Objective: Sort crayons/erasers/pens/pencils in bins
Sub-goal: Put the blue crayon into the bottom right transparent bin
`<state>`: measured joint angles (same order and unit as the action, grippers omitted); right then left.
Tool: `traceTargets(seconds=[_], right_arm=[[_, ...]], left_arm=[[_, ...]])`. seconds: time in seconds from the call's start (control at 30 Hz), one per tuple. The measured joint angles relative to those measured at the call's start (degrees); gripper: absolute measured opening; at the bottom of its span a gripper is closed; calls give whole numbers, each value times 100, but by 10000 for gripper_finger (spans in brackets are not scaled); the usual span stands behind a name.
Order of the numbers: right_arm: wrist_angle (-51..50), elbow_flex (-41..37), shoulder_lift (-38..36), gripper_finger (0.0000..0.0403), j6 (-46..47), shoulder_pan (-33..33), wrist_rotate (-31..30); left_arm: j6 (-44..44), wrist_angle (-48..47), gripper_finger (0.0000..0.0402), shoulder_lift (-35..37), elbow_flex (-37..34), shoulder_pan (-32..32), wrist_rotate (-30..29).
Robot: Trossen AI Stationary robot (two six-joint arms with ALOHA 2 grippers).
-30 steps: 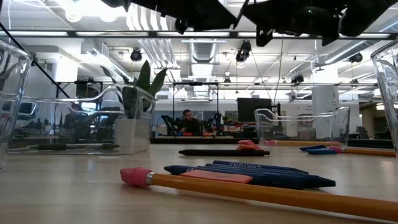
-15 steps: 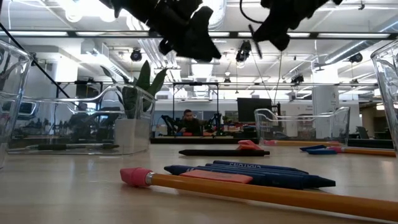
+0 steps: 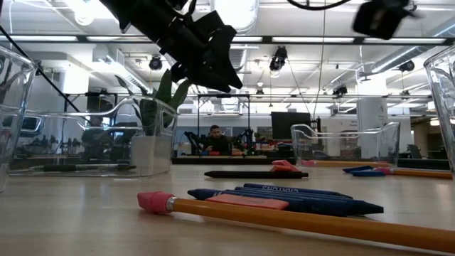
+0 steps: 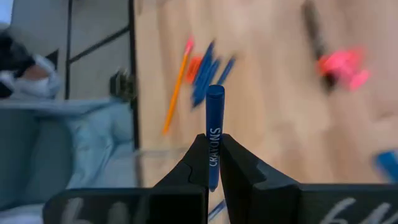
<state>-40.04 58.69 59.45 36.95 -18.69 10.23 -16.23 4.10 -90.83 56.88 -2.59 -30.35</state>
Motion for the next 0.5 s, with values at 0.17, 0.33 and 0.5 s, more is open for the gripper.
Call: traceTargets(seconds=[0.17,0.33,0.5], right_arm=[[-1,-194,230,12,1038,-1085,-127],[-6,-336,788,13,1859,-1906,-190],[3,-354,1513,13,2227,-2394,-140]], left_arm=[[-87,28,180,0,7,0,1],[-195,44,180,0,10,0,2],[-308,61,180,2,29,-4,8]])
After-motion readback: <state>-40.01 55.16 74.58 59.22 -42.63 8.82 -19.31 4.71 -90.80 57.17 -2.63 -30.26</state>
